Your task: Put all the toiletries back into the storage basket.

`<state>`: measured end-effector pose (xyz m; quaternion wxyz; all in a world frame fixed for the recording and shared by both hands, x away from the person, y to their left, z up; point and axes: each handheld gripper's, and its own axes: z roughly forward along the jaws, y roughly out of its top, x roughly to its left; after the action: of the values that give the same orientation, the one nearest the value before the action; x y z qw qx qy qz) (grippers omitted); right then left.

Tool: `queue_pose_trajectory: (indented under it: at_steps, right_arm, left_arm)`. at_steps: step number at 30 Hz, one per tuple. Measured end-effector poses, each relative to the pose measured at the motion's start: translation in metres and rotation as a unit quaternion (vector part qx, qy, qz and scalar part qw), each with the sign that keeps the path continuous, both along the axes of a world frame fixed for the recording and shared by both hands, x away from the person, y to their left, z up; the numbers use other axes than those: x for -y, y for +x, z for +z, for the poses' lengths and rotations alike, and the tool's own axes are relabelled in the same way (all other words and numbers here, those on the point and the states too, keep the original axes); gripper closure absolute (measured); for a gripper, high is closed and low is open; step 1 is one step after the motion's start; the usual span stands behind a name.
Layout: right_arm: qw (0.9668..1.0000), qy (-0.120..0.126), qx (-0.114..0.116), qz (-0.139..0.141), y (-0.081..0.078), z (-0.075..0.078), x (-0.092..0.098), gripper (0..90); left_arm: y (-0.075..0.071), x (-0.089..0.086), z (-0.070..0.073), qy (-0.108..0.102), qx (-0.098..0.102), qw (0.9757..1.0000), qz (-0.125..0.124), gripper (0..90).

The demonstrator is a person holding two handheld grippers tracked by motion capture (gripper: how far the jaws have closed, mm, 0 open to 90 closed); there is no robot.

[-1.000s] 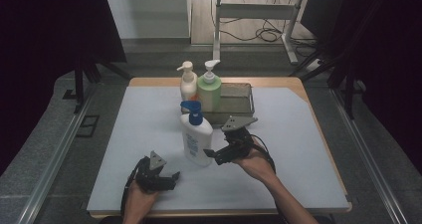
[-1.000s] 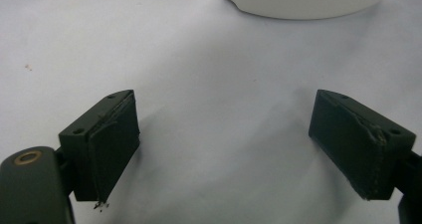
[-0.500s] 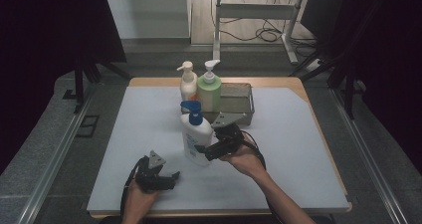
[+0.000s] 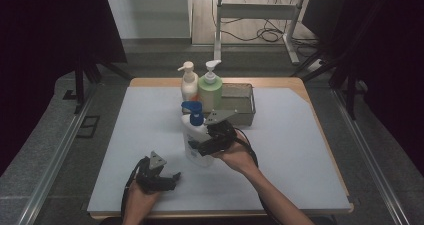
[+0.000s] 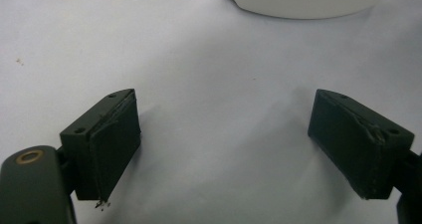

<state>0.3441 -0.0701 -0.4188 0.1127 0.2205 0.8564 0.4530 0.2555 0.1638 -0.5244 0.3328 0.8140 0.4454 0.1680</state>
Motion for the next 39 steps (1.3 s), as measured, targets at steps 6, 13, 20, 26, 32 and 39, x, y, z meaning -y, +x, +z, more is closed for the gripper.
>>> queue_pose_trajectory:
  at_steps: [6, 13, 20, 26, 32, 39]
  right_arm:
    - [1.0000, -0.006, 0.003, 0.004, 0.000, 0.001, -0.004, 31.6]
    - [0.9999, -0.013, 0.001, 0.003, -0.004, 0.003, -0.005, 36.9]
    - [0.9998, -0.018, 0.001, 0.000, -0.006, 0.004, -0.004, 37.3]
    - [0.9999, -0.012, -0.002, 0.002, -0.005, 0.009, 0.000, 37.5]
    - [0.9999, -0.011, 0.006, 0.002, -0.007, 0.020, 0.006, 37.5]
    - [0.9999, -0.009, 0.011, -0.005, -0.006, 0.029, 0.015, 37.6]
  left_arm:
    - [0.000, 0.000, 0.000, 0.000, 0.000, 1.0000, 0.000, 12.7]
    - [0.000, 0.000, 0.000, 0.000, 0.000, 1.0000, 0.000, 12.7]
    - [0.000, 0.000, 0.000, 0.000, 0.000, 1.0000, 0.000, 12.7]
    - [0.000, 0.000, 0.000, 0.000, 0.000, 1.0000, 0.000, 12.7]
    - [0.000, 0.000, 0.000, 0.000, 0.000, 1.0000, 0.000, 12.7]
    - [0.000, 0.000, 0.000, 0.000, 0.000, 1.0000, 0.000, 12.7]
